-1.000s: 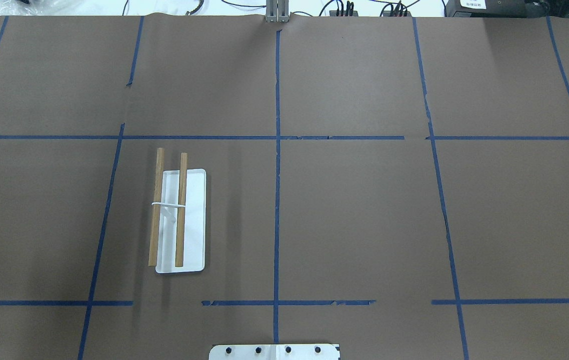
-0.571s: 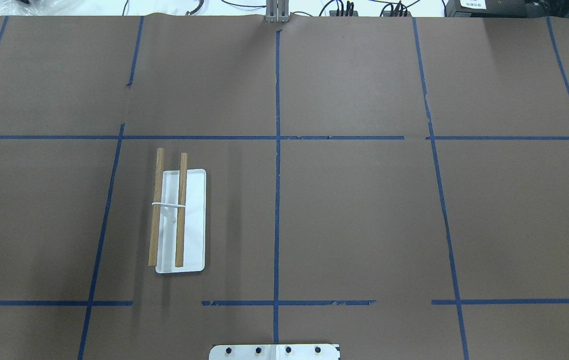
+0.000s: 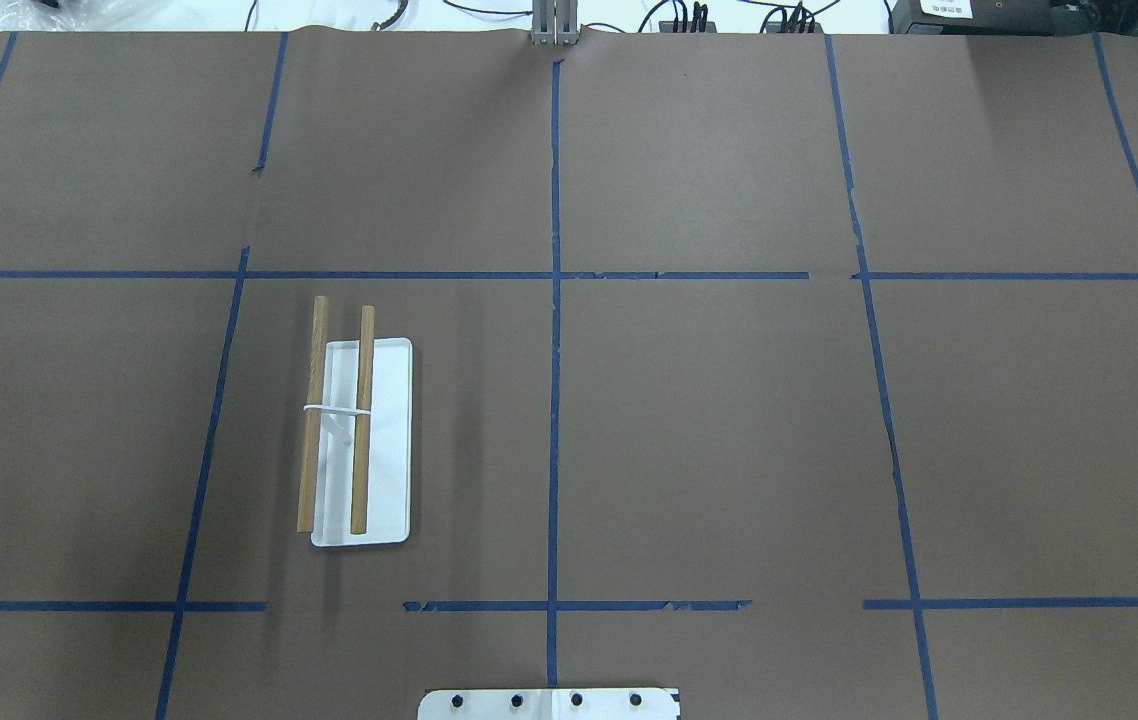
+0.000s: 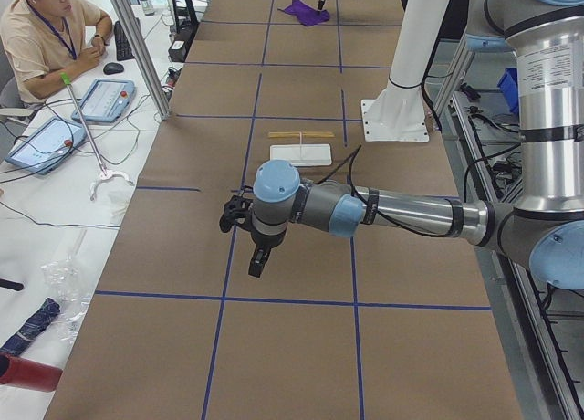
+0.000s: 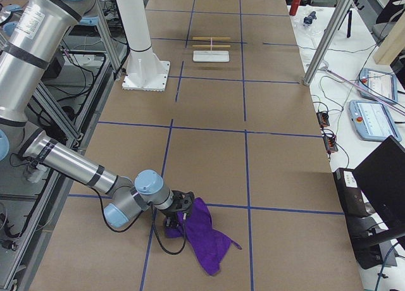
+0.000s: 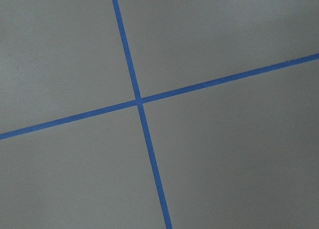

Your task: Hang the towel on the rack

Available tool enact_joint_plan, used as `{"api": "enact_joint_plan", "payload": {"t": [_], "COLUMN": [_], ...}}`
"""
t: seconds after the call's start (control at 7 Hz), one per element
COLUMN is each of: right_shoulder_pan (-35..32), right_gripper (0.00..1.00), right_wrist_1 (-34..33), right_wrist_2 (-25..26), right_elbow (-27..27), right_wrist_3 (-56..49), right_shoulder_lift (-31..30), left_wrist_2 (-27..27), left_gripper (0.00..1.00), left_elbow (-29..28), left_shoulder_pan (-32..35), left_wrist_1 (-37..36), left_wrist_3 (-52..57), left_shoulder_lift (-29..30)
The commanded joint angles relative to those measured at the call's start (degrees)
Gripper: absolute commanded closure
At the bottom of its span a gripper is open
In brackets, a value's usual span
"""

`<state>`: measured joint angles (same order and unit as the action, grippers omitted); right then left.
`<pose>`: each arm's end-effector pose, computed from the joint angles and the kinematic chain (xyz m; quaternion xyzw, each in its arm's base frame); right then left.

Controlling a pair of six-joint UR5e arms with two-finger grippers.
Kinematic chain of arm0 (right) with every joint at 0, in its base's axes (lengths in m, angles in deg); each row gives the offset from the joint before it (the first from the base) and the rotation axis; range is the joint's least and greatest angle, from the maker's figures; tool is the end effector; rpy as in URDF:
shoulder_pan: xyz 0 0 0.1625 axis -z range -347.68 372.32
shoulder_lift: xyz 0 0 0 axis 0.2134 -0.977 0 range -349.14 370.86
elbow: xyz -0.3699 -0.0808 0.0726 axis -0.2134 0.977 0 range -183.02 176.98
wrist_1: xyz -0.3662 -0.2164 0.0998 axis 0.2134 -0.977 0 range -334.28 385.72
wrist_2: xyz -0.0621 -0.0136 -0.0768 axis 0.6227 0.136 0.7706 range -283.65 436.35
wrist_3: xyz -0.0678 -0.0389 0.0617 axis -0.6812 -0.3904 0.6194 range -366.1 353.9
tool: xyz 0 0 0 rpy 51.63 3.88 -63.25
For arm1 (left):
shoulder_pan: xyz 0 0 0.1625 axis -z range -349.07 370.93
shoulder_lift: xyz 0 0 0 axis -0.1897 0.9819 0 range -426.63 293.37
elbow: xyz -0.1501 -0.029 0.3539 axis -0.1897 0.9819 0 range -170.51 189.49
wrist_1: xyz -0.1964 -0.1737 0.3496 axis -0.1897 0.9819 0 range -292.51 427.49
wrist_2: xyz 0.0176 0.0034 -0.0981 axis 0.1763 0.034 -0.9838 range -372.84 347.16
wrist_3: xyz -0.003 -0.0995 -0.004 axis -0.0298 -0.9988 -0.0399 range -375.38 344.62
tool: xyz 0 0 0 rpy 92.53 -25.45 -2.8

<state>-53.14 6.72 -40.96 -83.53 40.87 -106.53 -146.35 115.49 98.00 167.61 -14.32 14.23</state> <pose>-0.0397 -0.2981 0.7719 0.0995 -0.3497 0.1128 0.9247 -0.0407 -0.4712 0.5334 0.1312 0.3687 0.0867 0.9161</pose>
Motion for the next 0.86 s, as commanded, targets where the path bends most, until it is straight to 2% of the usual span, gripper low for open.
{"api": "enact_joint_plan", "payload": {"t": [0.0, 0.14, 0.29, 0.43, 0.71], "right_shoulder_pan": [3.49, 4.29, 4.47, 4.73, 4.21], "right_gripper": [0.40, 0.48, 0.82, 1.00, 1.00], "right_wrist_1": [0.63, 0.63, 0.63, 0.63, 0.80], "right_wrist_2": [1.29, 2.25, 2.35, 2.35, 1.74], "right_elbow": [1.06, 1.49, 1.58, 1.67, 0.89], "right_wrist_3": [0.41, 0.23, -0.03, -4.74, -13.02], "right_shoulder_lift": [-0.03, -0.03, 0.32, 0.58, 1.19], "left_wrist_2": [0.00, 0.00, -0.09, 0.00, 0.00], "left_gripper": [0.00, 0.00, 0.00, 0.00, 0.00], "left_elbow": [0.00, 0.00, 0.00, 0.00, 0.00], "left_shoulder_pan": [0.03, 0.03, 0.03, -0.06, 0.03], "left_wrist_1": [0.33, 0.33, 0.33, 0.33, 1.55], "left_wrist_3": [0.00, 0.00, 0.00, 0.00, 0.00], "left_shoulder_lift": [0.00, 0.00, 0.00, 0.00, 0.09]}}
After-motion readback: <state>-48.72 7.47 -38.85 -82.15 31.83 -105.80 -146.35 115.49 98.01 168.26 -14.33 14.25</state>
